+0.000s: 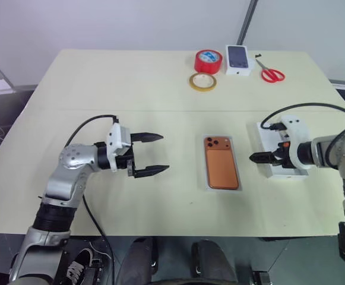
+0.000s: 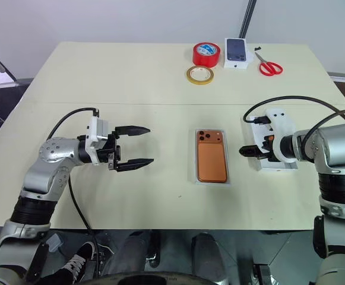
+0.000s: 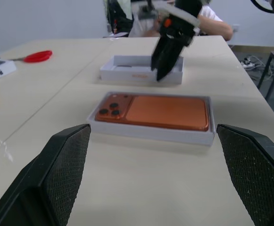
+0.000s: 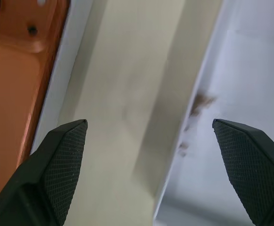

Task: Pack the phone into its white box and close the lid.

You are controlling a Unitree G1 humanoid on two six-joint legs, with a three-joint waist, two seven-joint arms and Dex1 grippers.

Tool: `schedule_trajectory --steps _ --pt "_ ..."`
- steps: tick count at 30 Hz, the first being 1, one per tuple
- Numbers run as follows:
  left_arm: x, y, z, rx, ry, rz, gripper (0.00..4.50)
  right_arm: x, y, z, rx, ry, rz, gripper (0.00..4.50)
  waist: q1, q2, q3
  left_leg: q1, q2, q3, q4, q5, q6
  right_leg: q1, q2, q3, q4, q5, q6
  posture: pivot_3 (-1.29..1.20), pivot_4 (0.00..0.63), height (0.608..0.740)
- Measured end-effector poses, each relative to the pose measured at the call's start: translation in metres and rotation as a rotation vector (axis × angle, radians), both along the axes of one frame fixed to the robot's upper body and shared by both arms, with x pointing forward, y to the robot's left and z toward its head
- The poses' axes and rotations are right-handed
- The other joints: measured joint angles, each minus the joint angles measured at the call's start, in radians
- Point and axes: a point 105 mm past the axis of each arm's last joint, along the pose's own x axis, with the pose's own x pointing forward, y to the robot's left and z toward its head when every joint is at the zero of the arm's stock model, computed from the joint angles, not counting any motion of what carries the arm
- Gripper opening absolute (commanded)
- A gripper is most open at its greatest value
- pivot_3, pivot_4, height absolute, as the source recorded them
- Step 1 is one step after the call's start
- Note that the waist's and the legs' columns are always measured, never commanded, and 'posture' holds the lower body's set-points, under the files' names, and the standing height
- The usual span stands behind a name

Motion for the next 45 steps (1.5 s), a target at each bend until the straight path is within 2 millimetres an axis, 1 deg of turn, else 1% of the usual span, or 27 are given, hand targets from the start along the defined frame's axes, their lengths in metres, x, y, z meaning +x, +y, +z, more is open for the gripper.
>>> schedule_trajectory --steps 3,8,9,11,15,17,18,28,33,35,38,40,42,44,45 --pt "-0.003 0.0 -0.005 -0.011 0.02 0.012 4.5 -0.001 0.0 -0.005 -0.001 0.028 0.002 4.44 0.0 0.0 0.0 -0.001 0.0 0.0 0.0 0.0 0.0 -0.001 0.0 0.0 0.0 0.0 0.0 0.0 0.15 0.728" --pt "-0.003 0.001 -0.008 -0.015 0.033 0.03 4.5 0.001 0.001 -0.005 -0.013 0.03 0.001 4.44 0.0 0.0 0.0 -0.001 0.0 0.0 0.0 0.0 0.0 -0.001 0.0 0.0 0.0 0.0 0.0 0.0 0.15 0.728" --pt "-0.003 0.001 -0.007 -0.015 0.031 0.032 4.5 0.001 0.002 -0.005 -0.015 0.031 0.0 4.21 0.001 0.0 0.0 -0.001 0.0 0.0 0.0 0.0 0.0 -0.001 0.0 0.0 0.0 0.0 0.0 0.0 0.15 0.728" --pt "-0.003 0.001 -0.007 -0.015 0.031 0.035 4.5 0.002 0.0 -0.006 -0.02 0.033 -0.012 3.57 0.001 0.0 0.0 -0.001 0.0 0.0 0.0 0.0 0.0 -0.001 0.0 0.0 0.0 0.0 0.0 0.0 0.15 0.728" --pt "-0.002 0.001 -0.007 -0.018 0.03 0.041 4.5 0.005 -0.008 -0.008 -0.051 0.028 -0.061 1.55 0.001 0.0 0.0 -0.001 0.0 0.0 0.0 0.0 0.0 -0.001 0.0 0.0 0.0 0.0 0.0 0.0 0.15 0.728" --pt "-0.002 0.001 -0.007 -0.019 0.03 0.045 4.5 0.006 -0.009 -0.009 -0.055 0.021 -0.074 0.48 0.0 0.0 0.0 -0.001 0.0 0.0 0.0 0.0 0.0 -0.001 0.0 0.0 0.0 0.0 0.0 0.0 0.15 0.728" --pt "-0.002 0.001 -0.007 -0.018 0.03 0.044 4.5 0.006 -0.007 -0.009 -0.048 0.017 -0.074 0.04 0.0 0.0 0.0 -0.001 0.0 0.0 0.0 0.0 0.0 -0.001 0.001 0.0 0.0 0.0 0.0 0.0 0.15 0.728" --pt "0.002 0.0 -0.007 -0.013 0.028 0.053 4.5 0.009 -0.009 -0.011 -0.021 -0.013 -0.129 0.04 -0.001 -0.001 -0.001 -0.001 0.0 0.0 0.001 0.0 0.0 0.0 0.001 0.0 0.0 0.0 0.0 0.0 0.15 0.728" --pt "0.002 -0.002 -0.008 -0.014 0.027 0.053 4.5 0.015 -0.001 -0.01 0.12 -0.069 -0.19 0.04 -0.004 -0.001 -0.001 -0.001 0.0 0.0 0.0 0.0 0.0 -0.001 0.001 0.0 0.001 0.0 0.0 0.0 0.15 0.728" --pt "0.003 -0.001 -0.008 -0.014 0.024 0.055 4.5 0.025 0.011 -0.001 0.21 -0.12 -0.192 0.04 -0.008 0.001 0.001 -0.001 0.0 0.001 0.0 0.0 0.0 -0.002 0.002 0.0 0.002 0.0 0.0 0.0 0.15 0.728" --pt "0.004 -0.002 -0.009 -0.024 0.03 0.063 4.5 0.038 0.038 0.028 0.381 -0.228 -0.136 0.04 -0.003 0.002 0.001 -0.001 0.001 0.001 0.0 0.0 0.0 -0.002 0.002 0.0 0.002 0.0 0.001 0.0 0.15 0.728" --pt "0.006 -0.001 -0.01 -0.027 0.061 0.08 4.5 0.038 0.056 0.038 0.464 -0.277 -0.071 0.04 0.002 0.002 0.001 -0.002 0.001 0.0 0.0 0.0 0.0 -0.003 0.003 0.0 0.002 0.0 0.001 0.0 0.15 0.728" --pt "0.012 0.002 -0.016 -0.043 0.159 0.123 4.5 0.038 0.072 0.045 0.548 -0.316 -0.021 0.04 0.004 0.002 0.001 -0.004 0.001 0.0 0.001 0.001 0.0 -0.004 0.002 -0.001 0.003 0.0 0.001 0.0 0.15 0.728" --pt "0.018 0.005 -0.019 -0.061 0.24 0.161 4.5 0.033 0.087 0.054 0.694 -0.345 0.025 0.04 0.003 0.002 0.001 -0.006 0.001 0.0 0.004 0.001 0.0 -0.006 0.003 -0.001 0.005 0.0 0.001 0.0 0.15 0.728" --pt "0.02 0.007 -0.017 -0.069 0.24 0.174 4.5 0.03 0.095 0.058 0.774 -0.354 0.056 0.04 0.002 0.002 0.001 -0.007 0.0 0.0 0.004 0.001 0.0 -0.007 0.003 -0.001 0.005 0.0 0.001 0.0 0.15 0.728"
